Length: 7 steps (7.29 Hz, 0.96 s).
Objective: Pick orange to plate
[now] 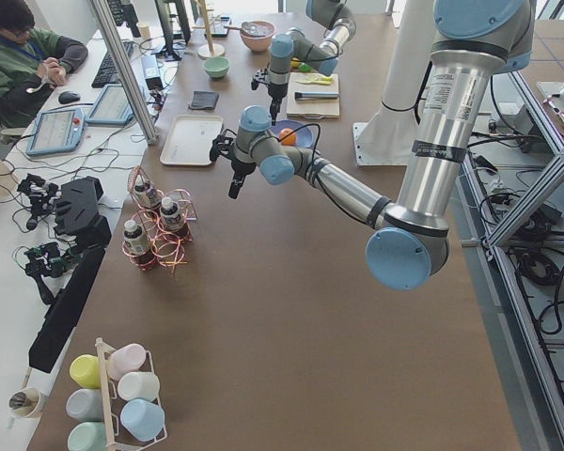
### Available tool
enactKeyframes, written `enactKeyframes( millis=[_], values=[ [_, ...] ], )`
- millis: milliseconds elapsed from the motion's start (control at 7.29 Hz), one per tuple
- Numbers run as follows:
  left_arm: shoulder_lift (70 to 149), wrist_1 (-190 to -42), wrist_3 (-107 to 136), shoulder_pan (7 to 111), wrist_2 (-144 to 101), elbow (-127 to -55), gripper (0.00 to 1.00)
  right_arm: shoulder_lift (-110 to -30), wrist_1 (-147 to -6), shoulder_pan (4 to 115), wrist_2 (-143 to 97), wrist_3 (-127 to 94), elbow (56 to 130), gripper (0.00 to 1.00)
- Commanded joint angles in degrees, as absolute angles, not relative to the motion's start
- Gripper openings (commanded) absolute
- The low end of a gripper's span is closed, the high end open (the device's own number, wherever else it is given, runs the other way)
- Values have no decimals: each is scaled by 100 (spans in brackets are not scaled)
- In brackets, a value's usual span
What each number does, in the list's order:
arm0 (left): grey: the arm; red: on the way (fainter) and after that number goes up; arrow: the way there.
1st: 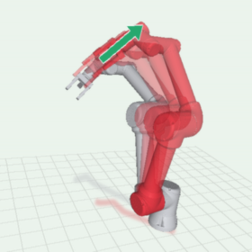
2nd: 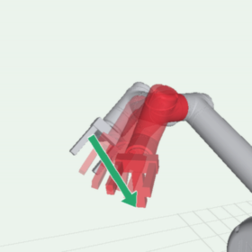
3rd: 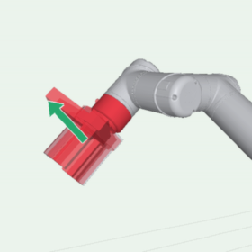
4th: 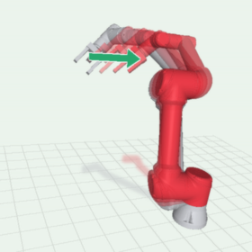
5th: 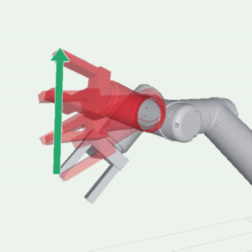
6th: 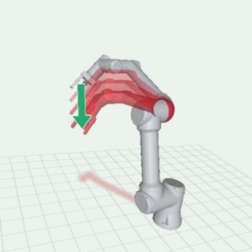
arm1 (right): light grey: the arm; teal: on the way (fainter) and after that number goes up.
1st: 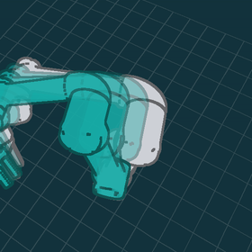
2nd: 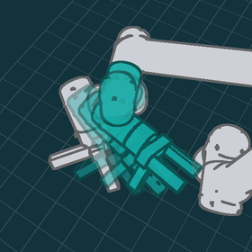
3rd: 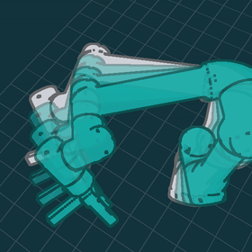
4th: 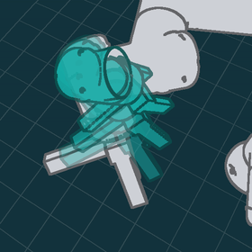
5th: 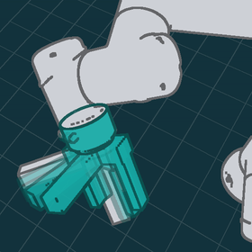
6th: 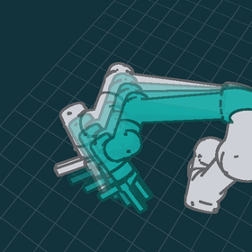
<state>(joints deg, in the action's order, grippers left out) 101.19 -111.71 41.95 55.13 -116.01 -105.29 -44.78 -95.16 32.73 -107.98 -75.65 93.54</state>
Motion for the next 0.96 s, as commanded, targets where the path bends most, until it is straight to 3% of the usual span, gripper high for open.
enactKeyframes(
  millis=[0,548,823],
  values=[
    [9364,-10839,2681,6158,-11646,-10766,98,-5128,-10552,4328,-11659,-6247,10420,100],
    [8921,-9531,49,8564,-12431,-10644,98,-6956,-10529,6727,-12935,-2689,10775,100],
    [8747,-9264,-237,9034,-12927,-10512,98,-7905,-10521,7834,-13262,-1333,10714,100]
  ],
)
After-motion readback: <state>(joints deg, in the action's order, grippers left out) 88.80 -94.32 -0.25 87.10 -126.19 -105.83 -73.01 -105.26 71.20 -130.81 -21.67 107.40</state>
